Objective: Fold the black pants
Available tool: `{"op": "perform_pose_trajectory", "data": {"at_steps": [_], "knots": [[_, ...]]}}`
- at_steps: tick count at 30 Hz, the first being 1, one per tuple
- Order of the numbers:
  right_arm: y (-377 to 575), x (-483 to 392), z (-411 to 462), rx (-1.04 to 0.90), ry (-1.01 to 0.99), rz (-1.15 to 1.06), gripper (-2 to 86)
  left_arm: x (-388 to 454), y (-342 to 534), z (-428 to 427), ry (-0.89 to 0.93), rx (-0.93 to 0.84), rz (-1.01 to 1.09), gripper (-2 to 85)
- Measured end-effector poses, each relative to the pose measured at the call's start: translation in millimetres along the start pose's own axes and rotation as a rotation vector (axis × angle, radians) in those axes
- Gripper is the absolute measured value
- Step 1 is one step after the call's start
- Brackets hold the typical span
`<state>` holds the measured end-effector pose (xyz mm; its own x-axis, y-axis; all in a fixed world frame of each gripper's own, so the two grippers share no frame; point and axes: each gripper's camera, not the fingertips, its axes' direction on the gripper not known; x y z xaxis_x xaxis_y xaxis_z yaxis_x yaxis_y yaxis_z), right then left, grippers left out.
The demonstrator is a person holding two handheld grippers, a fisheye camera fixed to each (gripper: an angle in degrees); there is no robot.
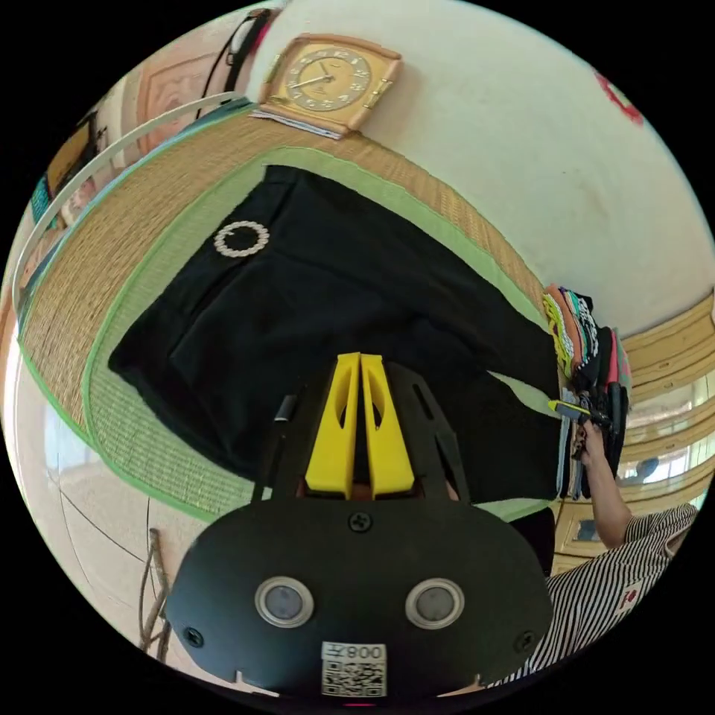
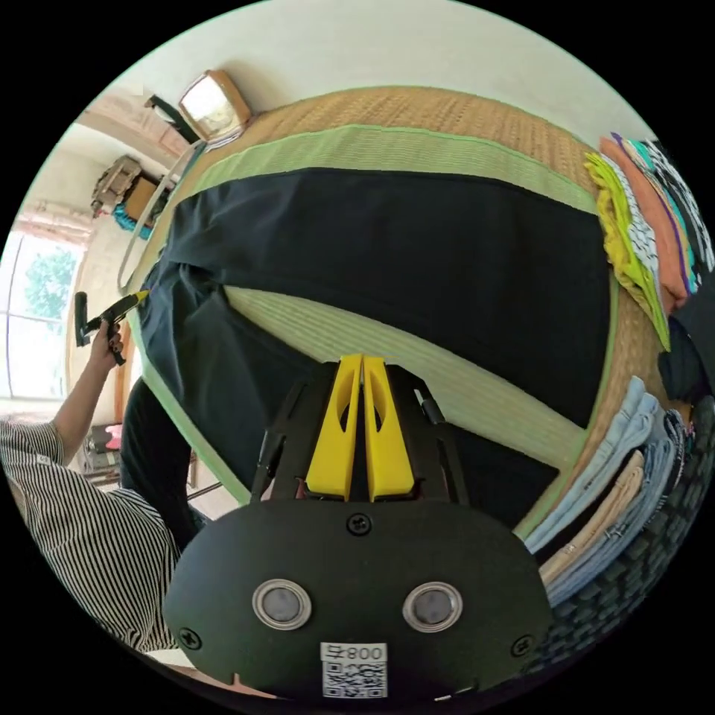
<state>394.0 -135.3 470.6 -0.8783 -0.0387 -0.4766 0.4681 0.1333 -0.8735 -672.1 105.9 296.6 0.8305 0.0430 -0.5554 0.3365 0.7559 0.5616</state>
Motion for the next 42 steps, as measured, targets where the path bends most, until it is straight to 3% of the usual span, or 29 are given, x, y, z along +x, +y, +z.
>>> {"op": "perform_pose_trajectory", "data": {"at_steps": [5,11,16,21,32,36,42], "knots": [[-44.9,-86.4,32.2,-0.020,-0.099,-0.175,0.1,-48.5,-2.1,-24.1,-0.180,-0.095,-0.105,0.2],[-113.3,-177.2,49.0,-0.001,-0.071,-0.347,0.1,-71.9,4.6,-71.8,-0.114,-0.050,-0.116,0.1],[-173.7,-231.3,78.3,-0.026,0.079,-0.413,0.1,-89.0,10.4,-102.1,-0.054,-0.027,-0.111,0.1],[-210.1,-248.9,110.9,-0.086,0.208,-0.411,0.1,-97.2,13.8,-135.2,-0.031,-0.015,-0.076,0.1],[-230.2,-282.7,116.1,-0.001,0.306,-0.394,0.2,-105.2,21.4,-197.9,-0.028,0.003,-0.066,0.1],[-241.1,-290.4,112.8,-0.055,0.248,-0.374,0.2,-113.7,25.7,-220.0,-0.012,0.004,-0.094,0.1],[-255.1,-313.6,85.6,0.072,0.140,-0.387,0.1,-109.3,30.3,-250.1,0.020,0.052,-0.048,0.1]]}}
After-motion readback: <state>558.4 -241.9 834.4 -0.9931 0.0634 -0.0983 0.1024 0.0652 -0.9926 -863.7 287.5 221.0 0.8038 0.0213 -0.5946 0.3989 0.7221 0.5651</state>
